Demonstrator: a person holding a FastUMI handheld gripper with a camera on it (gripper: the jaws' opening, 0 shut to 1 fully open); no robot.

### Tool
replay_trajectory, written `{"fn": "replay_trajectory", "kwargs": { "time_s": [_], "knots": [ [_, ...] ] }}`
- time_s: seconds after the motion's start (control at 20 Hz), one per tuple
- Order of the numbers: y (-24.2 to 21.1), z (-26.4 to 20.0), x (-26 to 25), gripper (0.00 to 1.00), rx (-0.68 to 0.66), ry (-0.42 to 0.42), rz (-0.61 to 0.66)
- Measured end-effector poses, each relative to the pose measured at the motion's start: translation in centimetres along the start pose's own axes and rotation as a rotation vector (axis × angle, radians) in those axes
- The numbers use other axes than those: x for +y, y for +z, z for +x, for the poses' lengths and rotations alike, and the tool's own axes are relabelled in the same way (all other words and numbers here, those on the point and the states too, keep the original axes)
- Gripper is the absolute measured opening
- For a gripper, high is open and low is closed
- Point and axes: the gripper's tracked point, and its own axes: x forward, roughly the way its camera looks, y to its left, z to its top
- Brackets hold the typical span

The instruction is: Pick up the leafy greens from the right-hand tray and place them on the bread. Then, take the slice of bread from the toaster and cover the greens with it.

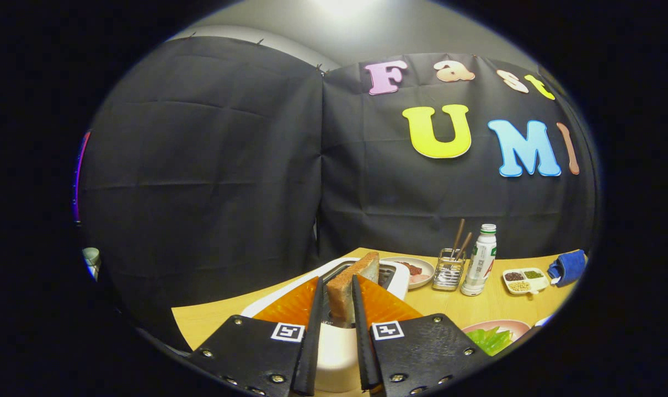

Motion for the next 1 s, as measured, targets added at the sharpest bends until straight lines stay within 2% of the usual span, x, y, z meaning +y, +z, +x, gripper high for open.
{"fn": "replay_trajectory", "kwargs": {
  "time_s": [0.1, 0.15, 0.3, 0.35, 1.0],
  "knots": [
    [-0.5, 0.2, -0.4, 0.3, 0.008, -0.034, -0.022],
    [-0.4, 0.5, -0.3, 0.24, 0.001, -0.033, -0.018],
    [-0.3, -0.2, -0.7, 0.23, -0.005, -0.057, -0.007],
    [-0.2, 0.1, -0.6, 0.08, -0.001, -0.05, 0.009],
    [6.4, -4.5, -3.0, 0.07, -0.159, -0.012, 0.148]
  ]
}}
